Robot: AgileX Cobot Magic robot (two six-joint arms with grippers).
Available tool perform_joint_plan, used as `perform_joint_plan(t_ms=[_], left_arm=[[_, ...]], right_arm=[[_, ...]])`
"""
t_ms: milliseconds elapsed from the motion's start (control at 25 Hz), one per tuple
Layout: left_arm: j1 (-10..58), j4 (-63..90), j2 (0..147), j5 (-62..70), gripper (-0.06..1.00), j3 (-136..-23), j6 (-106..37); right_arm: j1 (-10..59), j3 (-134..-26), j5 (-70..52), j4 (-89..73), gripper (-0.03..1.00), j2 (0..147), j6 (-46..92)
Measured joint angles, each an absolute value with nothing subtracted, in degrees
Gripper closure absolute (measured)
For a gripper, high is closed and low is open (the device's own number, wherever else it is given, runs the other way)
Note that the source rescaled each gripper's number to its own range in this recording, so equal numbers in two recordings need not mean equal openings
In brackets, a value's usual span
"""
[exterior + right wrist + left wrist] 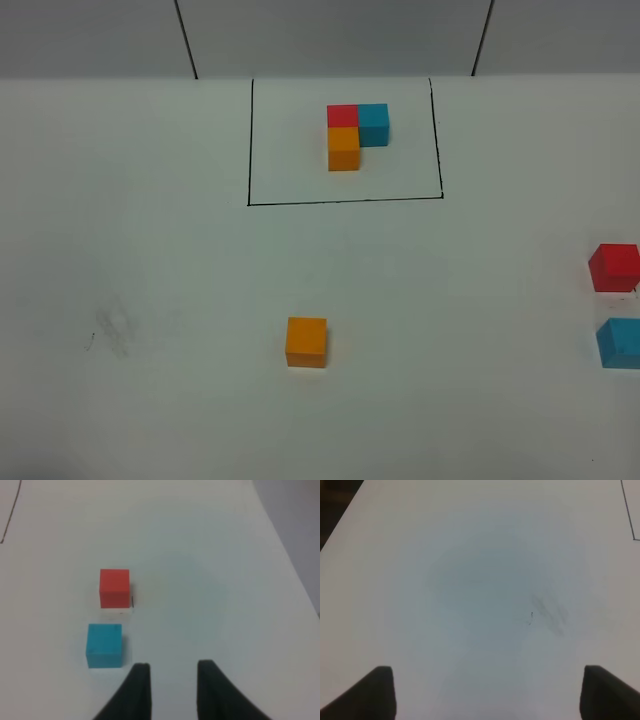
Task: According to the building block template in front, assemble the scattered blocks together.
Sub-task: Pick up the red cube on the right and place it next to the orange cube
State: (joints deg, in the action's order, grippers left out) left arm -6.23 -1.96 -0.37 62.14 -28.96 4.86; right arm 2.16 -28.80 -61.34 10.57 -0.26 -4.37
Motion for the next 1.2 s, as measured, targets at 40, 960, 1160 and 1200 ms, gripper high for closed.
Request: perform_joint_plan(t_ms=[40, 960, 1160, 1200], left_arm=[[-6.23, -1.96, -0.37, 62.14, 0.26, -28.96, 4.86], [-6.23, -1.96, -0.37, 62.07, 0.26, -28.96, 4.86], [-6.23, -1.96, -0.37, 62.07, 0.26, -28.96, 4.86], [-6.23, -1.96, -0.37, 62.07, 0.26, -28.96, 4.86]], right_arm=[[2.16, -28.80, -61.34, 10.57, 0.97, -0.26, -4.37], [2.42, -28.80, -61.34, 11.47, 0.96, 0.86, -4.87], [2.42, -28.87, -61.34, 12.11, 0.78, 6.47, -5.05], [2.42, -29.13, -61.40, 12.16, 0.71, 8.49, -5.05]])
